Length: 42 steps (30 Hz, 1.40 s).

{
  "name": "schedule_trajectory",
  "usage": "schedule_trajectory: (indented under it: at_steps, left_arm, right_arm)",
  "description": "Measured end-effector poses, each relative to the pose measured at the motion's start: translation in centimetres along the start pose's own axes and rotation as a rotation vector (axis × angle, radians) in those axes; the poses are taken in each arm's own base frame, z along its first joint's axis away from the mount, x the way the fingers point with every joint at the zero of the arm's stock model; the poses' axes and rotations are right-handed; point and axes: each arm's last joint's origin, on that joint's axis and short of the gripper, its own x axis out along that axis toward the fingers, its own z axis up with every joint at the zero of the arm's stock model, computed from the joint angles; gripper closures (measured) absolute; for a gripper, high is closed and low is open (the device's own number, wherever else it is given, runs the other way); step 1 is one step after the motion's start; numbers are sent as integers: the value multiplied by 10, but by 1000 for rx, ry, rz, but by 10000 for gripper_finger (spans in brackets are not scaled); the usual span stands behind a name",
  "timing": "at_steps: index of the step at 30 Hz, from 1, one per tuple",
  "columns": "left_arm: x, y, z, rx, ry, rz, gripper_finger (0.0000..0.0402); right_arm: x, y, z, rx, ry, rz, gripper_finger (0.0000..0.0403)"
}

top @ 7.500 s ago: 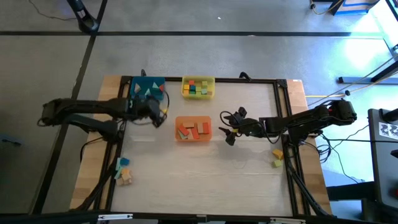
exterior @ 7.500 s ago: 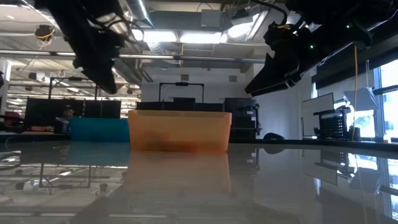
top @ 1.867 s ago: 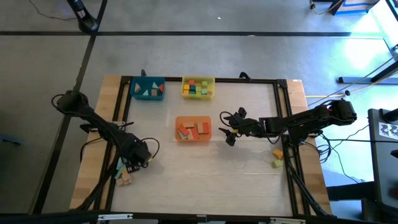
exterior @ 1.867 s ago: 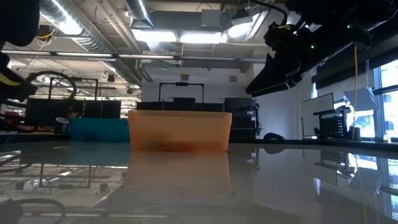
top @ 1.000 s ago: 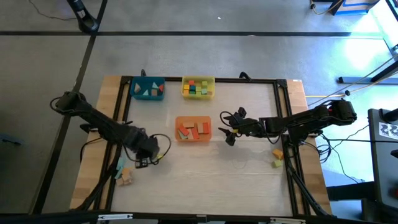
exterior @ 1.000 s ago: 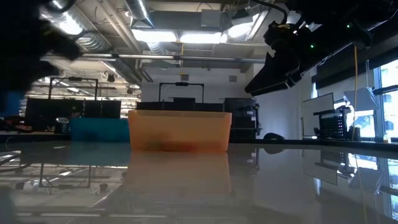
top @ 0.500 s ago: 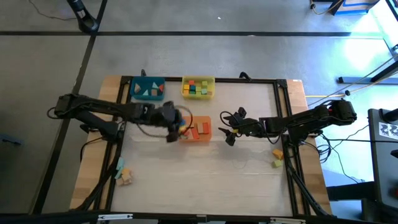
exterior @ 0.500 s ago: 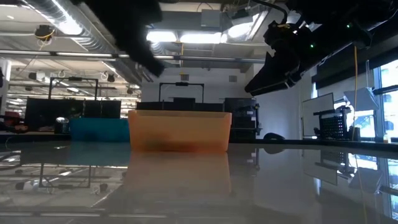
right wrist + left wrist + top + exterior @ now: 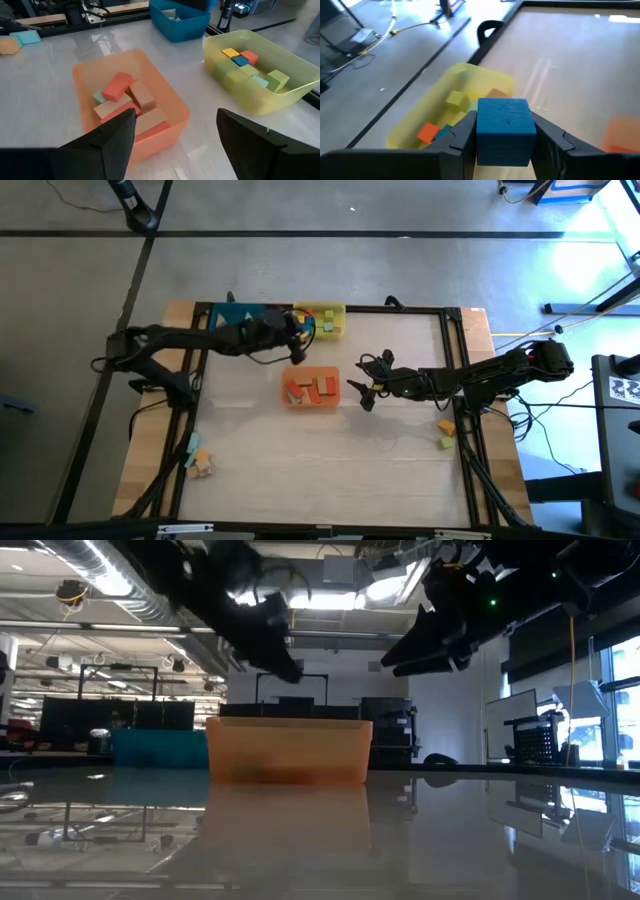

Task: Sort blocks by size
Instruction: Put the blue square block into the yellow bin

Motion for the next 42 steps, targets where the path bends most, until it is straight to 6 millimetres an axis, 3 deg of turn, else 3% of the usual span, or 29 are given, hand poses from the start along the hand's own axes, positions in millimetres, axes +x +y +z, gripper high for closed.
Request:
schedule_trajectory:
  at_steps: [7, 12, 19, 25, 33, 42]
  left_arm:
    - [55, 28, -22, -54, 81, 96, 275]
    - [80, 45, -28, -95, 135, 118, 275]
    - [88, 61, -26, -179, 134, 158, 265]
    - [87, 63, -28, -195, 159, 160, 203]
    - [61, 51, -7, -141, 171, 114, 170]
    - [-7, 13, 20, -53, 216, -18, 181]
  right_arm:
    - [0, 0, 0, -6, 1, -1, 127]
    - [0, 0, 0, -20, 1, -2, 127]
    - [0, 0, -1, -24, 8, -4, 127]
    - [0, 0, -1, -23, 7, -4, 127]
    - [0, 0, -1, -25, 10, -3, 127]
    - [0, -1, -3, -33, 26, -5, 127]
